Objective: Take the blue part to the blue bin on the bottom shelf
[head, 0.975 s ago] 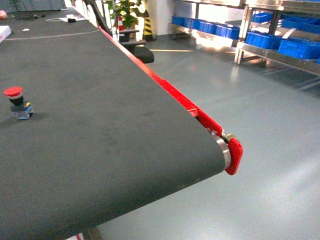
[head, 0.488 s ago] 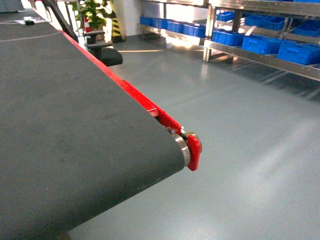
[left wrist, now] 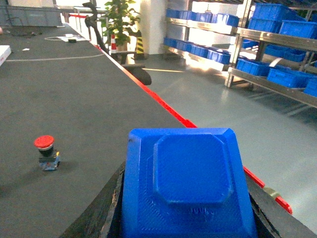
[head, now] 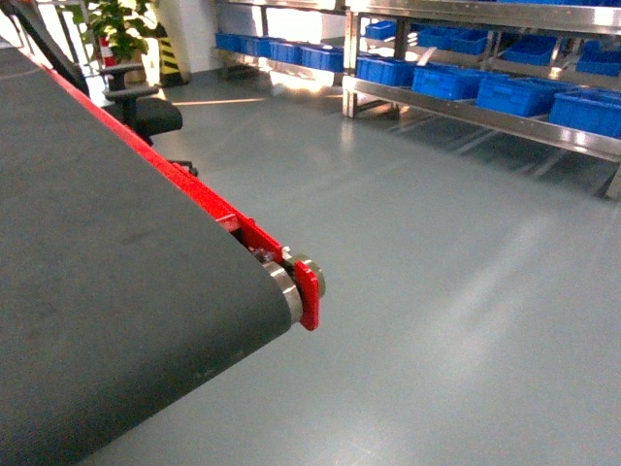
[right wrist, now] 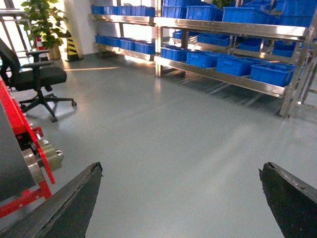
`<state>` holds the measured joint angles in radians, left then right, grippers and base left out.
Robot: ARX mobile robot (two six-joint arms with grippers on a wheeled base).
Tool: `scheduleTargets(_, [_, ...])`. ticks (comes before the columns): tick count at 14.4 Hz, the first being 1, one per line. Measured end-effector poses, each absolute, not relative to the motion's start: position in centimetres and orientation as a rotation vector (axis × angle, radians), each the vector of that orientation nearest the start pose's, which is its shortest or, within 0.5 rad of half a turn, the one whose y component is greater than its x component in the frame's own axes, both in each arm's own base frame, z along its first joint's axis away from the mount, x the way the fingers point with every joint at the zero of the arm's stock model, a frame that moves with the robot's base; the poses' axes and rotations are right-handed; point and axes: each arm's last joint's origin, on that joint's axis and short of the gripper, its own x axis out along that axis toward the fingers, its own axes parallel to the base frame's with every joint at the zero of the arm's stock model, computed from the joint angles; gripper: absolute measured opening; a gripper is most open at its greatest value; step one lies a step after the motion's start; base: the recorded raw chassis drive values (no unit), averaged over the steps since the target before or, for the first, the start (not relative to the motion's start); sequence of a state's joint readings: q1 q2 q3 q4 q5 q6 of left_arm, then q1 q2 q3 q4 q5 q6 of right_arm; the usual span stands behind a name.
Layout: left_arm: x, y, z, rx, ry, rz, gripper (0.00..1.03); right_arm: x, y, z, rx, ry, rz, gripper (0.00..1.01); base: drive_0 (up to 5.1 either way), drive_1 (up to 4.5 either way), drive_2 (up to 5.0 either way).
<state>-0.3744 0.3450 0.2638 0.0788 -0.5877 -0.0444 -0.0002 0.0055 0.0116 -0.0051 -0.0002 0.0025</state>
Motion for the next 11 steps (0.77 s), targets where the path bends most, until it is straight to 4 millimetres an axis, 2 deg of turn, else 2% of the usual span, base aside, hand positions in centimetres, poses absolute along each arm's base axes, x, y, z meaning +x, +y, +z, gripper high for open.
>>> scheduleTargets(11, [11.05, -2.62, 23.25, -0.043, -0.003, 0.213, 0.43, 9.73, 0.0, 16.65, 0.002, -0.001, 0.0, 0.98, -1.6, -1.62, -1.6])
